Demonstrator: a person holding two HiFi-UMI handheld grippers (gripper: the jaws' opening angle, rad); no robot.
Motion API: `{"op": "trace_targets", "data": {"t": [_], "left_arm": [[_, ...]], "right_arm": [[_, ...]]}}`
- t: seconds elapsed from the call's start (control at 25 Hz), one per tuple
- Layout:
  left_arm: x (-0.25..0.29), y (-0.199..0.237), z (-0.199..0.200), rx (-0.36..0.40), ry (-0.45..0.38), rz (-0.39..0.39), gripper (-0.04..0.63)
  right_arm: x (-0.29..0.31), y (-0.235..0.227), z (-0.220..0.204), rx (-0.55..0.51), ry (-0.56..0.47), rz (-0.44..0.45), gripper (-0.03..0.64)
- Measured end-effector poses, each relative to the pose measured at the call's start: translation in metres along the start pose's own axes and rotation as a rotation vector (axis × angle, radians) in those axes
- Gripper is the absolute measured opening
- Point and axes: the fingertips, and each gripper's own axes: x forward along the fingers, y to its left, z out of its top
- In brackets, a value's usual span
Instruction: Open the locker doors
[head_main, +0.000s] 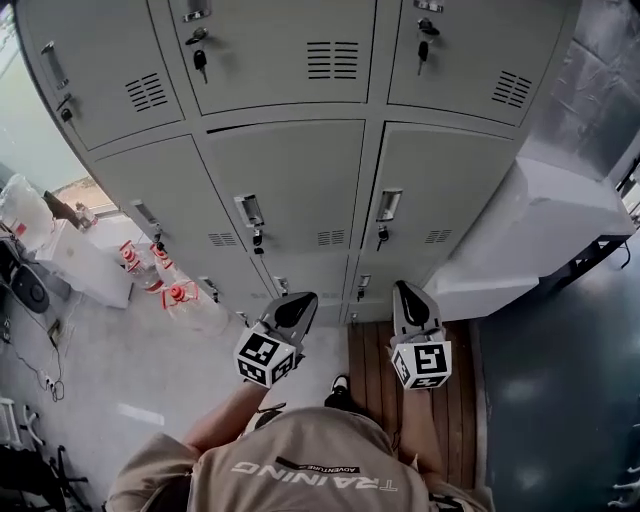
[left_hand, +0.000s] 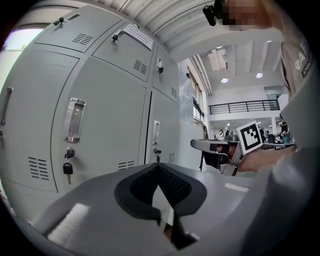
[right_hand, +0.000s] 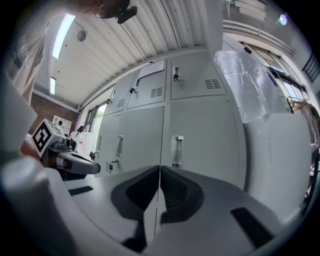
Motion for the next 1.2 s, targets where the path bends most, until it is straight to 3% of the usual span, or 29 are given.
{"op": "trace_targets", "data": {"t": [0.2, 0.4, 0.64, 0.76, 1.0, 1.2], "left_arm": [[0.044, 0.018, 0.007, -0.021, -0.015, 0.026, 0.008], [0.059, 0.034, 0.0, -0.057, -0.005, 0.032, 0.008], [0.067, 0.043, -0.004, -0.076, -0.004, 0.012, 0.008], [0.066, 0.049, -0.009, -0.089, -0.002, 0.009, 0.008], [0.06, 0.061, -0.017, -0.101, 0.015, 0.014, 0.008], [0.056, 0.063, -0.023, -0.116, 0.024, 0.016, 0.008]], "right_arm": [[0.06, -0.035, 0.012, 0.015, -0.04, 0.079, 0.011], [0.099, -0.04, 0.023, 0.017, -0.035, 0.134, 0.012], [0.133, -0.044, 0.026, -0.004, 0.018, 0.165, 0.023], [0.145, -0.042, 0.023, -0.004, 0.036, 0.182, 0.083], [0.158, -0.035, 0.021, 0.018, 0.04, 0.208, 0.086], [0.168, -0.033, 0.021, 0.042, 0.031, 0.172, 0.118]]}}
